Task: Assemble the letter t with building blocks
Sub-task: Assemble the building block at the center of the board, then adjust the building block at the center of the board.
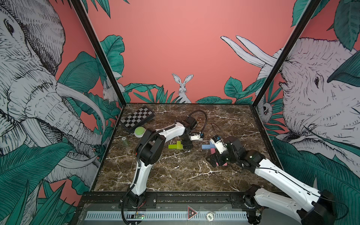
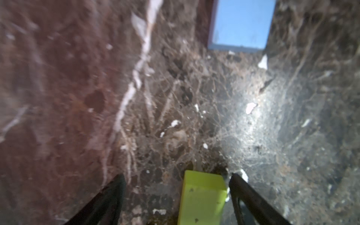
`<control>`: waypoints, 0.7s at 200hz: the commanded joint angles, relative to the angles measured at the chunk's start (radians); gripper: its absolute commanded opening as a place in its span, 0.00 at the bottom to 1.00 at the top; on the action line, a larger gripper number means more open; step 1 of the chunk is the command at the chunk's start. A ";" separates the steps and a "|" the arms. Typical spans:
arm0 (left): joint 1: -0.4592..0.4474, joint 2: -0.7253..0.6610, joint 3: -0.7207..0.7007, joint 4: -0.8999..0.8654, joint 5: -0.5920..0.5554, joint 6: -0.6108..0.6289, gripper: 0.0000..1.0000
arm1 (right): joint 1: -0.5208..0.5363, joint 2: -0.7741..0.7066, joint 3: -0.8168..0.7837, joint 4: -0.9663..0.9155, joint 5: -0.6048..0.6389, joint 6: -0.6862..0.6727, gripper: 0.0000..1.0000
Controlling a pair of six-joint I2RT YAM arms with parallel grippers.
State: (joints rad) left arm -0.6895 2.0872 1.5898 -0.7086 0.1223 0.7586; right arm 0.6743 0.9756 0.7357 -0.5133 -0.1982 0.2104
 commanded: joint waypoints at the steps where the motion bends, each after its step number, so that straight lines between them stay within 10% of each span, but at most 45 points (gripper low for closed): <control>1: 0.030 -0.135 -0.013 0.089 0.031 -0.054 0.90 | -0.001 -0.024 -0.014 0.017 0.005 0.008 0.98; 140: 0.082 -0.344 -0.094 0.132 0.019 -0.184 0.95 | -0.001 -0.100 -0.027 0.040 -0.010 0.015 0.99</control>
State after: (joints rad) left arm -0.6022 1.7515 1.5158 -0.5297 0.1333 0.5762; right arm 0.6743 0.8837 0.7208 -0.4904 -0.2024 0.2211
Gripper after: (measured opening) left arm 0.960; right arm 0.985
